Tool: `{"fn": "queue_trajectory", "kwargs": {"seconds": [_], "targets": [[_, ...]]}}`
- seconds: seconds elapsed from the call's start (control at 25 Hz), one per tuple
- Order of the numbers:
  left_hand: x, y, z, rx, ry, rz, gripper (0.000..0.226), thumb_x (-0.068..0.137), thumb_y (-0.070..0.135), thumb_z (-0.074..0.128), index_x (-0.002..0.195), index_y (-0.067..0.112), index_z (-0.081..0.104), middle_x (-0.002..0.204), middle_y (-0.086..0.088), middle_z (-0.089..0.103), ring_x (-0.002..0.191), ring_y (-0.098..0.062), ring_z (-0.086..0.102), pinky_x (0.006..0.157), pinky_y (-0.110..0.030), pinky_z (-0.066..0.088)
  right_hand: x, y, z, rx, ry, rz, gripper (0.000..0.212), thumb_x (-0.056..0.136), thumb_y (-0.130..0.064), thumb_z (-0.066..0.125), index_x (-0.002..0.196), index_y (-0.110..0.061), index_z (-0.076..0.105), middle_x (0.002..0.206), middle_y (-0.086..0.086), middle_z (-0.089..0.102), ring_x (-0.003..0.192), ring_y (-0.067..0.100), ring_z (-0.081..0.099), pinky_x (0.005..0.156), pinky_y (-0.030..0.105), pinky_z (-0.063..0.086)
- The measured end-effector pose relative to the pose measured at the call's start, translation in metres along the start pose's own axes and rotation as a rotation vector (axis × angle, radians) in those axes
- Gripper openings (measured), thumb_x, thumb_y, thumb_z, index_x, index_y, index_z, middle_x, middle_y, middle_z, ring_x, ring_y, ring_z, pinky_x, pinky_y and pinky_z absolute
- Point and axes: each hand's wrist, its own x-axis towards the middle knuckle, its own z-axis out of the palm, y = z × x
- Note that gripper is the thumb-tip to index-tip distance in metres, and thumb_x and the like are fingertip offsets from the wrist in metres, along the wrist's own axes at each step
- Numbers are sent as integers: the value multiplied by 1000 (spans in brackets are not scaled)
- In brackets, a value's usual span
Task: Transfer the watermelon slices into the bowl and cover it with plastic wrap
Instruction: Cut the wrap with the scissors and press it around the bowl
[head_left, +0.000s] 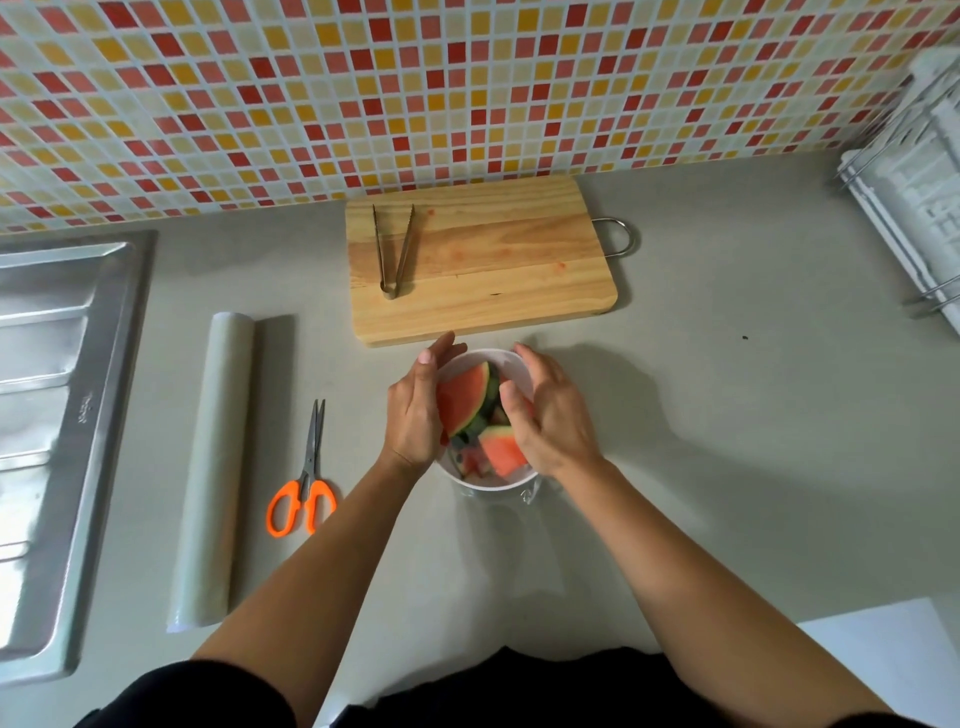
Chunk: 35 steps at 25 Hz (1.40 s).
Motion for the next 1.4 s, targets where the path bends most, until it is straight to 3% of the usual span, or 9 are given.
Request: {"fn": "queue_trajectory", "kwargs": {"seconds": [0.24,0.36,0.44,0.52,0.6,0.76,0.92,1.2,1.4], "targets": [[-2,4,2,34,39,-45,64,91,58,18,131,23,54,112,15,64,109,1,56,99,-25,44,-3,0,6,16,109,241,88,77,-71,6,127,-14,51,121,13,62,111,30,55,90,34,42],[-3,5,1,47,22,-43,63,93,56,16,133,22,52,116,11,62,113,-9,56,96,-23,43,-2,-2,8,35,124,369,86,78,-70,5,116,-11,54,112,16,64,104,34,57,79,33,41],[-2,5,-1,78,-8,-57,65,94,58,13,135,23,49,123,8,59,119,-16,53,99,-27,41,-2,-3,8,-20,142,388,90,80,-71,5,131,-8,43,132,18,52,123,32,46,95,35,38],[-1,4,-6,20,-6,-82,67,91,61,14,137,24,46,129,8,56,124,-15,49,104,-32,38,-8,-6,6,-70,229,321,89,83,-70,10,143,-6,25,150,16,29,140,26,22,112,35,19],[-2,4,-11,-100,-13,-94,65,88,63,17,134,27,46,133,8,54,127,-12,47,108,-37,37,-20,-7,9,9,288,260,85,84,-67,11,144,-8,23,151,12,28,141,21,20,111,31,17],[-15,1,-5,-134,-36,-81,49,91,60,19,117,41,56,129,5,58,120,-11,53,102,-34,43,-34,-7,24,248,255,390,77,84,-63,11,135,-13,39,133,9,53,121,24,48,94,27,37],[-19,3,5,-92,80,-136,48,91,62,16,101,53,62,111,12,65,106,-7,59,90,-30,49,-30,-13,31,330,407,518,67,87,-57,14,109,-10,56,102,9,65,96,25,59,72,22,35],[-16,4,6,-109,140,-230,56,84,69,15,94,50,67,107,4,68,103,-14,62,90,-37,51,-22,-19,32,529,471,735,73,89,-63,13,103,-15,65,102,6,68,97,25,61,80,30,43],[-17,-3,5,-436,142,-387,67,92,63,14,117,22,61,116,-4,67,110,-23,60,94,-40,47,-20,-22,25,582,438,785,66,91,-60,11,79,-20,61,78,-2,62,86,26,59,75,30,41]]}}
